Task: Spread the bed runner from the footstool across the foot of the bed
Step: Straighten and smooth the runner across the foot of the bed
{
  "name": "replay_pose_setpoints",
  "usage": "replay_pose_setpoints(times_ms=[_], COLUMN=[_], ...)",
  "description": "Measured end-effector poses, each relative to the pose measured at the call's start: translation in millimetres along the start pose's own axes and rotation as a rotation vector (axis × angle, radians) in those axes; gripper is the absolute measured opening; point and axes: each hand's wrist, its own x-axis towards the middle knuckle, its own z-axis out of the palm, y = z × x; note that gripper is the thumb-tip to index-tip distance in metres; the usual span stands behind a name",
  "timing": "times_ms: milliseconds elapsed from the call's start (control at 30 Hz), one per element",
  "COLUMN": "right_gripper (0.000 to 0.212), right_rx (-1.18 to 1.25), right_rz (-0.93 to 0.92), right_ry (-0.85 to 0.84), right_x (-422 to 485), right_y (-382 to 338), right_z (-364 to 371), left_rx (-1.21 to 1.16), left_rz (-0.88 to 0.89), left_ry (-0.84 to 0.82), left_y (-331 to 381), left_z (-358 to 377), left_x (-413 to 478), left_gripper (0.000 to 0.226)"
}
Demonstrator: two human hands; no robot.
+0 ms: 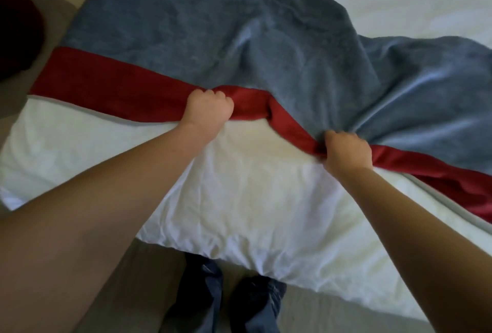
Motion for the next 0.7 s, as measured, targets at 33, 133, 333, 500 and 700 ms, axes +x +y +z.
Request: replay_pose_setpoints(times_ms=[33, 133, 333, 500, 700], right_gripper=[0.024, 0.014, 0.014, 0.025, 0.047], right_rx=[0.017, 0.190, 0.568, 0.221, 0.082], right_rz=[-0.019, -0.027, -0.056, -0.145, -0.187], right_ry=[-0.014, -0.074, -0.240, 0.468, 0.240], right_x=[-8, -32, -49, -73, -80], right_y=[5, 24, 56, 48, 25], right_z=[2, 2, -8, 4, 24], left_rx=[0.000, -0.087, -0.172, -0.060, -0.214], left_rz=[0.014, 0.000, -0.001, -0.070, -0.052], left_ry=[-0.016, -0.025, 0.121, 0.252, 0.060], left_y=[3, 0, -18, -5, 5], left_z=[2, 7, 11, 7, 18], left_x=[-8, -35, -75, -87, -84], left_gripper=[0.024, 0.017, 0.012, 0.021, 0.037])
